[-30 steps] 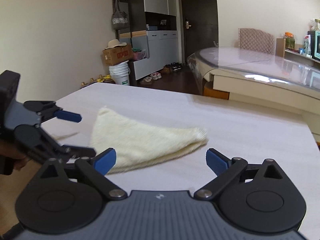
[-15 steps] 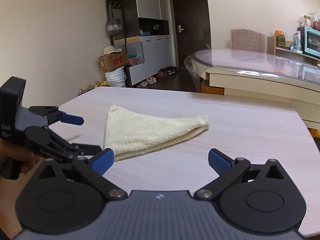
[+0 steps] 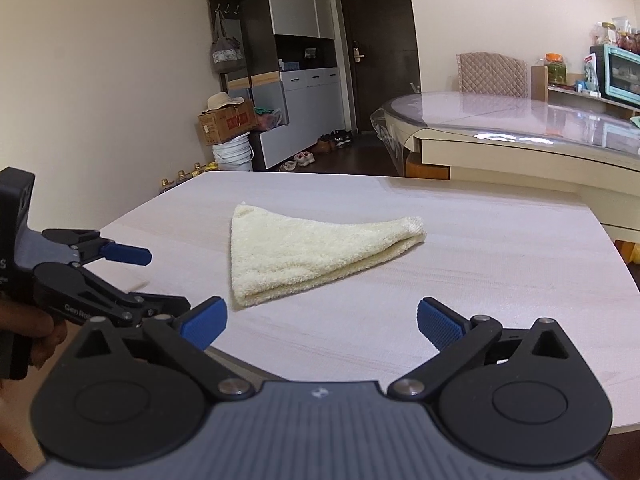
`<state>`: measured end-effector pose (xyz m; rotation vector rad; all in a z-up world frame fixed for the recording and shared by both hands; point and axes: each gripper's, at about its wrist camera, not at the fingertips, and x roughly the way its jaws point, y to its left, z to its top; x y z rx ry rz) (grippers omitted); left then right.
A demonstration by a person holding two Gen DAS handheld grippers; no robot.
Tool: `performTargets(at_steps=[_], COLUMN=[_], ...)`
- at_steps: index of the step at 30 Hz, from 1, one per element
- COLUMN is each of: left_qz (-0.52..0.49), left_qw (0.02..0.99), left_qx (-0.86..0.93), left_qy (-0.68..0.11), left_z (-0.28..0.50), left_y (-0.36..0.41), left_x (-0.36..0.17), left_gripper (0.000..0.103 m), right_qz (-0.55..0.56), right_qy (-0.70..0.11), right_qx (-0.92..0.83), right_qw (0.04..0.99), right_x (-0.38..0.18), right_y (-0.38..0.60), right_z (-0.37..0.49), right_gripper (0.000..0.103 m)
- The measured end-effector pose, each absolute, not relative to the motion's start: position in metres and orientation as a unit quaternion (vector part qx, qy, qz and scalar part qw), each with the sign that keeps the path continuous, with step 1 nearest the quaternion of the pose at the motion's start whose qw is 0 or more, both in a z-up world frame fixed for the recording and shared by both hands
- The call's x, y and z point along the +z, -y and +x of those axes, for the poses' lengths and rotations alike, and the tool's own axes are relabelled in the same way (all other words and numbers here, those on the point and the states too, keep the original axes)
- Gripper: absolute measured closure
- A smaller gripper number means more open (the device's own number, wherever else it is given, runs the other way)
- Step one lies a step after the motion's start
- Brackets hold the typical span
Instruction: Fold towel
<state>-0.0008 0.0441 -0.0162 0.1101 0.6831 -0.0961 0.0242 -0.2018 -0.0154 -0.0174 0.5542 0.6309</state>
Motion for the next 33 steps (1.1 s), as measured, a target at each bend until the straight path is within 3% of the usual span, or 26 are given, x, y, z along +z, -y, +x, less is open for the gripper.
performTargets(at_steps=[22, 29, 33], left_qz=[0.050, 0.037, 0.036], left_qw=[0.947, 0.951, 0.951], left_qx=[-0.037, -0.023, -0.019], left_qy=[-0.317, -0.306, -0.307], left_z=[0.007, 0.019, 0.029], left_y=[-0.049, -0.067, -0.072], left_x=[-0.007, 0.000, -0.001], left_gripper=[0.000, 0.000, 0.000], right_qz=[0.022, 0.054, 0.078], right_qy=[-0.272, -0.292, -0.322], right_qx=[0.318, 0.316, 0.313], right_qw=[0.908, 0.901, 0.890], right_x=[-0.013, -0.014, -0.029], right_y=[0.205, 0.205, 0.198], right_z=[0.046, 0.123, 0.166], right_gripper=[0.002, 0.021, 0.042])
